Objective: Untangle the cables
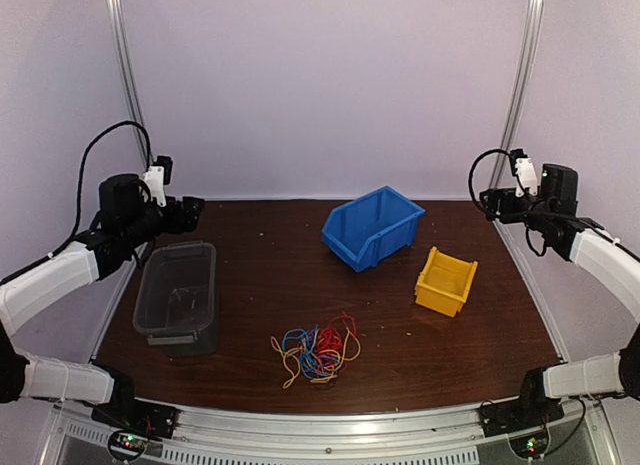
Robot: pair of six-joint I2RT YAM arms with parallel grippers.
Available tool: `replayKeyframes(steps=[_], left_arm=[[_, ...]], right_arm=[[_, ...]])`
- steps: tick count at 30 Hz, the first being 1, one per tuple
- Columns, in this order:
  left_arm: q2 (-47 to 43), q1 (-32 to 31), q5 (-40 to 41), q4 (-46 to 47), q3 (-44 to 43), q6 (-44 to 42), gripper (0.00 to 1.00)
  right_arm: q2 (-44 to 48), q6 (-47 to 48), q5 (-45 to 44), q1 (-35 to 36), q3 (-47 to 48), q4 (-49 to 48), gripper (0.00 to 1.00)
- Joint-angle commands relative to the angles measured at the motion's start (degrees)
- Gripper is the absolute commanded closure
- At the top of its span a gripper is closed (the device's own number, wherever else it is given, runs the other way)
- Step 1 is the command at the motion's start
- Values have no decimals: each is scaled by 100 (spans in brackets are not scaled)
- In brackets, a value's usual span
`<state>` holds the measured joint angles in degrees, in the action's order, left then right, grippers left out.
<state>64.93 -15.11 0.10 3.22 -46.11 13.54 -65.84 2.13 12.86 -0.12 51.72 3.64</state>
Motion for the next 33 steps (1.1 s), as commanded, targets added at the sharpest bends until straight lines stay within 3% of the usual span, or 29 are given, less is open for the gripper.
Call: replayKeyframes(steps=[1, 6, 14, 19, 25, 33], left_arm=[[53, -152, -1101, 350, -336, -260, 20], [190, -661, -1330, 91, -849, -453, 26], [695, -1868, -1124, -659, -2170, -696, 17], [1302, -2406, -1147, -1101, -2755, -720, 14], [1781, -3335, -1016, -1645, -2519, -1164, 21], [2293, -4327, -1088, -1495, -1503, -730, 23]], right_arm=[[212, 301, 174, -57, -89, -26, 1], [283, 741, 922, -75, 108, 402, 0], [23, 936, 1996, -28, 953, 1180, 0], [-376, 1011, 2302, 285, 1639, 1602, 8], [-1076, 1244, 2731, 875, 2134, 2225, 25], [-1358, 1834, 2598, 2099, 1133, 2146, 33]])
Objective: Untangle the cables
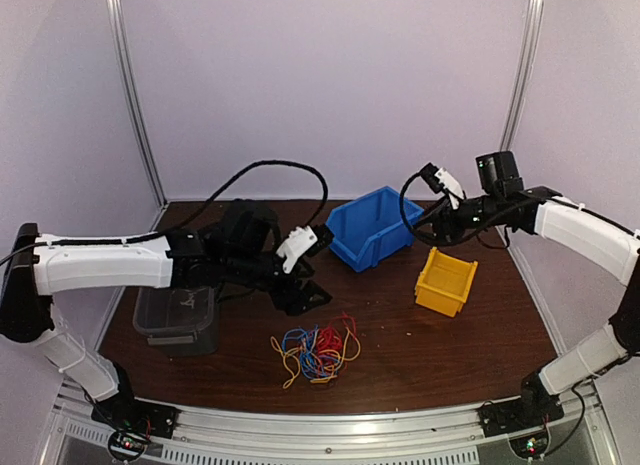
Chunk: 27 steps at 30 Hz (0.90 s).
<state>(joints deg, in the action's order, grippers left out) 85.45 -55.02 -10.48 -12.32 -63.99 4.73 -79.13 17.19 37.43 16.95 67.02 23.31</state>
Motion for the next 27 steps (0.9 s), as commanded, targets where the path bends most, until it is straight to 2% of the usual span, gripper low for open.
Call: replayKeyframes(steps=[1, 5, 10, 13, 16, 19, 21, 23, 27], left_arm=[[330, -454, -27, 124, 350, 153, 23], [633, -825, -307, 849, 738, 88, 25], [1088, -851, -262, 1366, 983, 386, 25], [1281, -861, 392, 1310, 963, 444, 29], [1343, -859, 1432, 1270, 1033, 326, 34], [1441, -852, 2407, 1337, 1145, 34, 44], [1549, -825, 2781, 1489, 1181, -243, 49], [1649, -735, 2995, 1664, 1162, -409, 51], [1603, -525, 2874, 2068, 1107, -683, 51]], right_arm=[[-38, 299, 267, 498, -556, 113, 34], [-22, -78, 794, 957, -1385, -475, 37], [-68, -92, 779, 1400, -1841, -742, 39], [-159, -119, 854, 1536, -1844, -758, 40], [-261, -154, 923, 1575, -1819, -847, 40], [-410, -291, 1016, 1583, -1736, -994, 40], [-516, -316, 1044, 1582, -1675, -1036, 41], [-619, -329, 1070, 1582, -1601, -1047, 43], [-795, -370, 1097, 1582, -1461, -1025, 47]])
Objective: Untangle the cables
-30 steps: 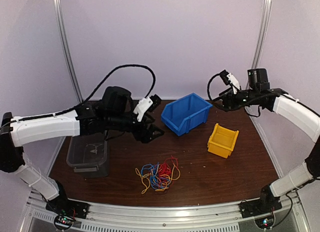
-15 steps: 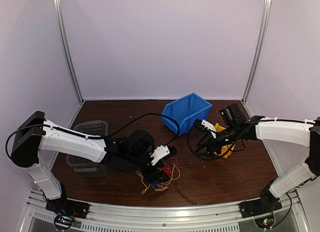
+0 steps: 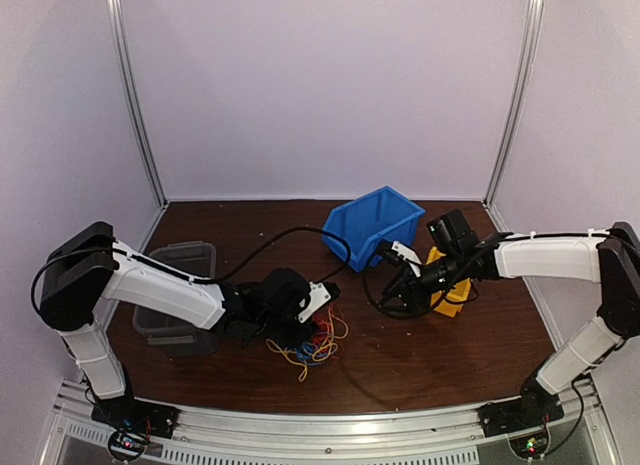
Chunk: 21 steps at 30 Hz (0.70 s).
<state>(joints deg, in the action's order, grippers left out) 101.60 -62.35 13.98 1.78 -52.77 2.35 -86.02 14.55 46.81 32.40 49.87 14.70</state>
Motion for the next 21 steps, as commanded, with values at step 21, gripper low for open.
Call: replayKeyframes(steps=[21], left_arm=[[-1357, 714, -886, 128, -79, 2037, 31]], right_arm=[[-1239, -440, -164, 763, 1600, -122, 44]])
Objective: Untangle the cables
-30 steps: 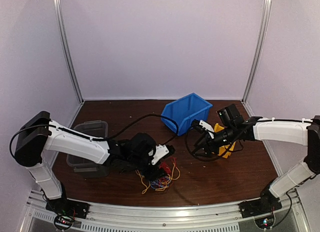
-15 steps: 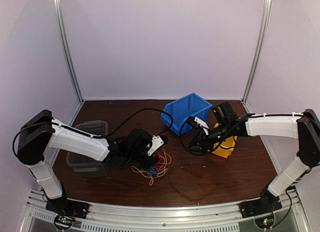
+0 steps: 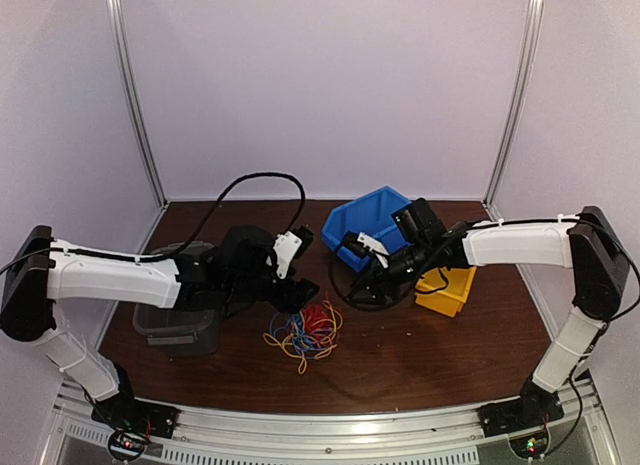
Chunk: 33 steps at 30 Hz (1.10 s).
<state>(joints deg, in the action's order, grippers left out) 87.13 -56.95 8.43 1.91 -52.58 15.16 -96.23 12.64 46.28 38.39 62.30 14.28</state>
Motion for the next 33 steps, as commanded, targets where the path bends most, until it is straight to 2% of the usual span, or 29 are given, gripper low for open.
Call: replayKeyframes(steps=[1, 8, 15, 19, 29, 33], left_arm=[[87, 203, -339, 127, -96, 811, 32], [-221, 528, -288, 343, 194, 1075, 32], [-77, 544, -261, 378, 280, 1375, 33], [-207, 553, 86, 502, 496, 1455, 33], [-237, 553, 147, 393, 551, 1365, 34], [-255, 546, -206, 583, 646, 1280, 33]], right_arm=[[-323, -257, -103, 204, 440, -32, 44], [-1096, -550, 17, 370, 945, 10, 44], [-1537, -753, 293, 395, 1324, 122, 51], [-1557, -856, 295, 406, 1372, 89, 62], [-1714, -1117, 23, 406, 1444, 22, 82], [-1725, -1126, -105, 393, 1530, 77, 97]])
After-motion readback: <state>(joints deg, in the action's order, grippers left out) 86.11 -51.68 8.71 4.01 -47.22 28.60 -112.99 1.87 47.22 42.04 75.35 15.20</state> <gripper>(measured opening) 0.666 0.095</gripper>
